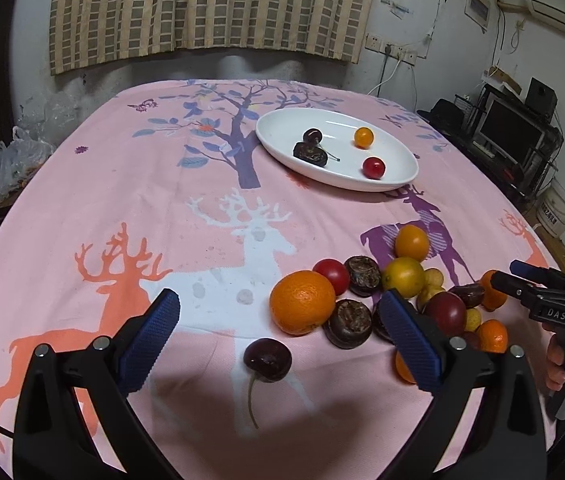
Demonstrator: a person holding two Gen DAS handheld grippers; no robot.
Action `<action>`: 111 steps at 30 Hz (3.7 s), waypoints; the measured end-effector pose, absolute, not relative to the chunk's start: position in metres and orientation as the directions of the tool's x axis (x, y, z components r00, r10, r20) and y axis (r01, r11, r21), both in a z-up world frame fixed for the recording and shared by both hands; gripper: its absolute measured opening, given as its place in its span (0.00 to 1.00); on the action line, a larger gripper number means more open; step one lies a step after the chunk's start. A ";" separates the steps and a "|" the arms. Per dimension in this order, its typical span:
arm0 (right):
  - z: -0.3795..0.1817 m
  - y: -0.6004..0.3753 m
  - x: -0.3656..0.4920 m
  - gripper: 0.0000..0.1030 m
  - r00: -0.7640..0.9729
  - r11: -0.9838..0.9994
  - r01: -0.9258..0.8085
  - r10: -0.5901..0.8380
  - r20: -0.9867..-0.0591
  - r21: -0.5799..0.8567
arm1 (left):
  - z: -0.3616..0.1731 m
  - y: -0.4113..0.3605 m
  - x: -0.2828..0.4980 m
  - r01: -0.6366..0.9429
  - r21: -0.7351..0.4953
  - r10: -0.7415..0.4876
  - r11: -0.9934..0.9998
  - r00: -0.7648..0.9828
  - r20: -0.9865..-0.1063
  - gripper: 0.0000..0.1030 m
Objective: Organize fruits
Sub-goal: 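Return both tools to the fruit pile, then carry an orange in the left tool while the right tool carries another orange to the plate, then move both tools back over the fruit pile, then carry a dark cherry in the left tool while the right tool carries an orange to the plate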
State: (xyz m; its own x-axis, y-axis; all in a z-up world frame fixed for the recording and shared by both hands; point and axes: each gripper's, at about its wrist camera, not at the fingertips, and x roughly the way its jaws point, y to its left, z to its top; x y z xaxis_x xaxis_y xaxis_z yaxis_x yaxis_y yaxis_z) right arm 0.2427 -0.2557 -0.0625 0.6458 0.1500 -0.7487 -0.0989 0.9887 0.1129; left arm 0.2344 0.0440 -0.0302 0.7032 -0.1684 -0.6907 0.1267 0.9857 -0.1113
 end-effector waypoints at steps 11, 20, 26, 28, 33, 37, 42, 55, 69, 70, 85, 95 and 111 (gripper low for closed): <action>-0.071 -0.251 0.245 0.42 0.594 0.976 -0.150 0.215 -0.775 0.156 | -0.032 0.044 0.235 0.135 -0.125 -0.184 0.983 0.693 -0.697 0.96; -0.062 -0.267 0.244 0.42 0.642 0.980 -0.084 0.191 -0.742 0.180 | -0.046 0.041 0.262 0.188 -0.213 -0.284 0.959 0.602 -0.747 0.64; -0.060 -0.267 0.242 0.42 0.644 0.978 -0.094 0.203 -0.737 0.187 | -0.055 0.033 0.271 0.204 -0.199 -0.282 0.958 0.572 -0.770 0.64; -0.060 -0.267 0.242 0.42 0.646 0.977 -0.095 0.206 -0.735 0.190 | -0.059 0.031 0.274 0.206 -0.201 -0.283 0.958 0.556 -0.782 0.59; -0.053 -0.267 0.239 0.42 0.663 0.970 -0.111 0.236 -0.711 0.218 | -0.063 0.034 0.276 0.196 -0.227 -0.298 0.954 0.530 -0.794 0.42; -0.018 -0.258 0.251 0.42 0.707 0.951 -0.192 0.304 -0.639 0.241 | -0.038 0.034 0.289 0.212 -0.237 -0.316 0.948 0.551 -0.772 0.42; 0.015 -0.233 0.313 0.42 0.802 0.970 -0.213 0.243 -0.546 0.120 | 0.008 0.009 0.349 0.253 -0.224 -0.334 0.941 0.599 -0.727 0.42; -0.047 -0.200 0.455 0.47 0.701 0.973 -0.221 0.209 -0.682 0.071 | -0.031 -0.052 0.488 0.225 -0.147 -0.249 0.963 0.542 -0.803 0.44; 0.007 -0.208 0.267 0.82 0.753 0.945 -0.324 0.276 -0.598 0.028 | 0.027 0.017 0.311 0.214 -0.094 -0.219 0.972 0.691 -0.689 0.96; 0.004 -0.208 0.252 0.82 0.751 0.947 -0.320 0.277 -0.599 0.036 | 0.022 0.023 0.296 0.206 -0.102 -0.219 0.973 0.690 -0.690 0.96; -0.053 -0.196 0.178 0.81 0.645 0.950 -0.291 0.281 -0.711 0.112 | -0.046 0.038 0.174 0.274 -0.075 -0.246 0.959 0.670 -0.700 0.96; -0.070 -0.207 0.196 0.60 0.538 0.923 -0.279 0.380 -0.752 0.266 | -0.048 0.042 0.178 0.273 -0.108 -0.267 0.956 0.657 -0.705 0.96; -0.068 -0.241 0.191 0.41 0.564 0.826 -0.262 0.551 -0.615 0.499 | -0.063 0.046 0.223 0.271 -0.109 -0.251 0.956 0.576 -0.778 0.57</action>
